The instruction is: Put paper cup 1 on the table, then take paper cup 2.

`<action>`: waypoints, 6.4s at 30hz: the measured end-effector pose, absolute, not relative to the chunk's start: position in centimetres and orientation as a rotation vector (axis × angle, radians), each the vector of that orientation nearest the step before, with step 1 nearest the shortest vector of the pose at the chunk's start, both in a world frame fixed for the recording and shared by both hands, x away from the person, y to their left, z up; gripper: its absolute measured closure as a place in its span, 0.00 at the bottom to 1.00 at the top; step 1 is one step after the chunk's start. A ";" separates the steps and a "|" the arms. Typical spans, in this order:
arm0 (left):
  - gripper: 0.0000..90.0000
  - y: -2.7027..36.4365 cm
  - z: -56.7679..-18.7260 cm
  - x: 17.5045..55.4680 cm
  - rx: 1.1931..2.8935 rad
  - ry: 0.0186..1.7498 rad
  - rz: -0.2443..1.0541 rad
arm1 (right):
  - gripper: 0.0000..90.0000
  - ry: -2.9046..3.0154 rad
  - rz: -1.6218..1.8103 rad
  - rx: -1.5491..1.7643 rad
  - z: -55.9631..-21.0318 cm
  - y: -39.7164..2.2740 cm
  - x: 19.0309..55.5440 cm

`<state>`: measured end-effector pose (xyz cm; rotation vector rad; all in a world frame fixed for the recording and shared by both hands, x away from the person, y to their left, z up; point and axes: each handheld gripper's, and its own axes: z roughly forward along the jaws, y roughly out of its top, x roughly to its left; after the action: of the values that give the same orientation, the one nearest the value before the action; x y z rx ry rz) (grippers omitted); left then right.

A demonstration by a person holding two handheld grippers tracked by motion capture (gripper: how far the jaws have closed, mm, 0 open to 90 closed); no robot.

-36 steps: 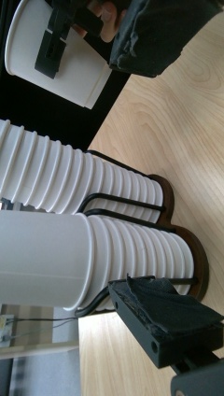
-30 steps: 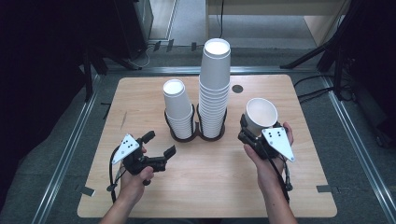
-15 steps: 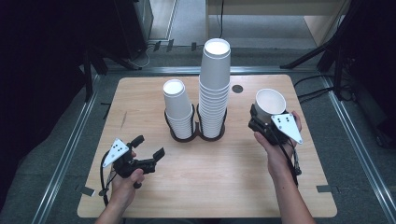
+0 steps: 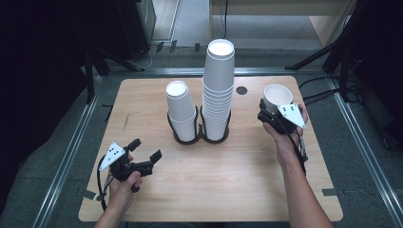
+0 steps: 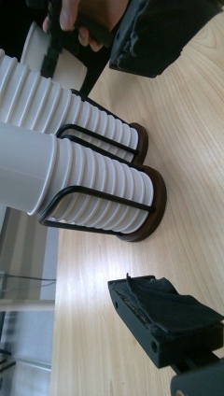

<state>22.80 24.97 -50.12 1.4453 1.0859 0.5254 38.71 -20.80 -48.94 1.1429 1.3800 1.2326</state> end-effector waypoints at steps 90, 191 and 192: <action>0.00 23.1 -49.9 23.3 1.479 1.047 0.498 | 0.00 1.515 1.203 1.291 -51.7 -23.7 36.6; 0.07 5.2 -45.7 31.5 1.497 1.017 0.733 | 0.00 1.637 1.608 0.964 -33.8 -9.5 34.2; 0.07 5.1 -45.7 31.5 1.495 1.022 0.737 | 0.00 1.638 1.601 0.963 -33.8 -9.4 34.3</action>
<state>31.53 5.12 -45.68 1.4945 1.0221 0.7375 34.33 -9.39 -33.79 0.9630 1.6383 1.6009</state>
